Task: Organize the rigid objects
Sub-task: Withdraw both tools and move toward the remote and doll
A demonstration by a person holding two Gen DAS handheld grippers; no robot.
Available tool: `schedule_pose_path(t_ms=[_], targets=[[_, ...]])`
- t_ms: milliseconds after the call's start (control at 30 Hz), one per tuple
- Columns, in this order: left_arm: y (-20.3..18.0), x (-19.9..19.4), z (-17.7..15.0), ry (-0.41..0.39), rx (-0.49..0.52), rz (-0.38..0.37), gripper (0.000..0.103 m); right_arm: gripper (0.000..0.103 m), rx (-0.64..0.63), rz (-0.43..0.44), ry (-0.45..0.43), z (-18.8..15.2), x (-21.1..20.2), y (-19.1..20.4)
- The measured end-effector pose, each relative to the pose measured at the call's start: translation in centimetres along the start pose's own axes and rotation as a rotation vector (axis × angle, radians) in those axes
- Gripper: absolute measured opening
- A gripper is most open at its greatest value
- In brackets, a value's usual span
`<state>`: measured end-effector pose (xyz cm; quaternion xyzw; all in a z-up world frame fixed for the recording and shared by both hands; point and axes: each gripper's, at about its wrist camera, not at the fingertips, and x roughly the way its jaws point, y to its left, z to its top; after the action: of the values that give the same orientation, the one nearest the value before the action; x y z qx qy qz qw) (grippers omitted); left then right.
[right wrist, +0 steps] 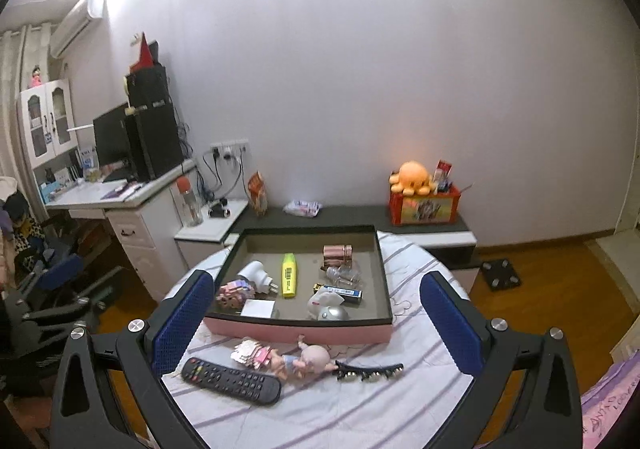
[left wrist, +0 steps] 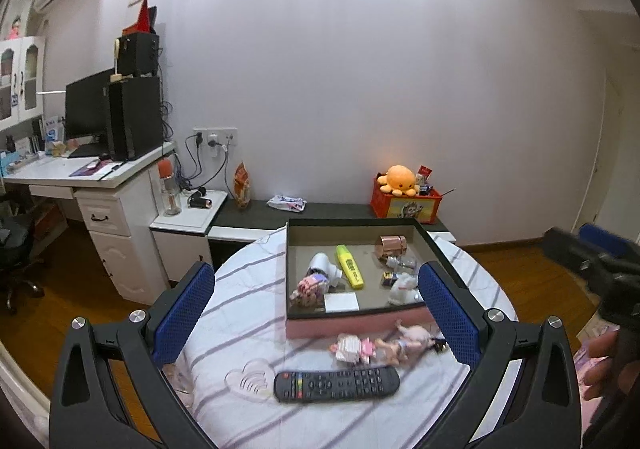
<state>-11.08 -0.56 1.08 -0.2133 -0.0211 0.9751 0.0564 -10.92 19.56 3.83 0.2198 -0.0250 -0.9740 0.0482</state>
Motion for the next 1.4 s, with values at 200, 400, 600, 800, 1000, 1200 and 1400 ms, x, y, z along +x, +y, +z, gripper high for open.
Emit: schedule_pose_path(t_ms=[200, 400, 600, 800, 1000, 1200, 1400], targets=[[-0.5, -3.3, -1.7, -0.008, -0.014, -0.002, 0.103, 0.103, 0.007, 0.003, -0.043, -1.1, -4.1, 0.8], [-0.5, -5.4, -3.1, -0.007, -0.039, -0.006, 0.103, 0.103, 0.017, 0.004, -0.037, -2.7, -5.8, 1.0], [-0.6, -6.2, -3.8, 0.002, -0.036, -0.002, 0.103, 0.103, 0.020, 0.000, -0.031, -3.3, -6.5, 1.0], [-0.7, -6.1, -4.1, 0.006, -0.034, 0.003, 0.103, 0.103, 0.024, -0.009, -0.026, -3.4, -6.6, 0.5], [-0.6, -4.8, -4.8, 0.031, -0.027, 0.007, 0.103, 0.103, 0.025, -0.025, 0.007, -3.8, -5.1, -0.3], [-0.5, -1.8, -7.0, 0.086, 0.019, 0.007, 0.103, 0.103, 0.045, -0.049, 0.098, -5.5, -1.9, -2.0], [-0.2, 3.6, -9.6, 0.169, 0.110, -0.037, 0.103, 0.103, 0.051, -0.068, 0.181, -7.2, 1.2, -2.8]])
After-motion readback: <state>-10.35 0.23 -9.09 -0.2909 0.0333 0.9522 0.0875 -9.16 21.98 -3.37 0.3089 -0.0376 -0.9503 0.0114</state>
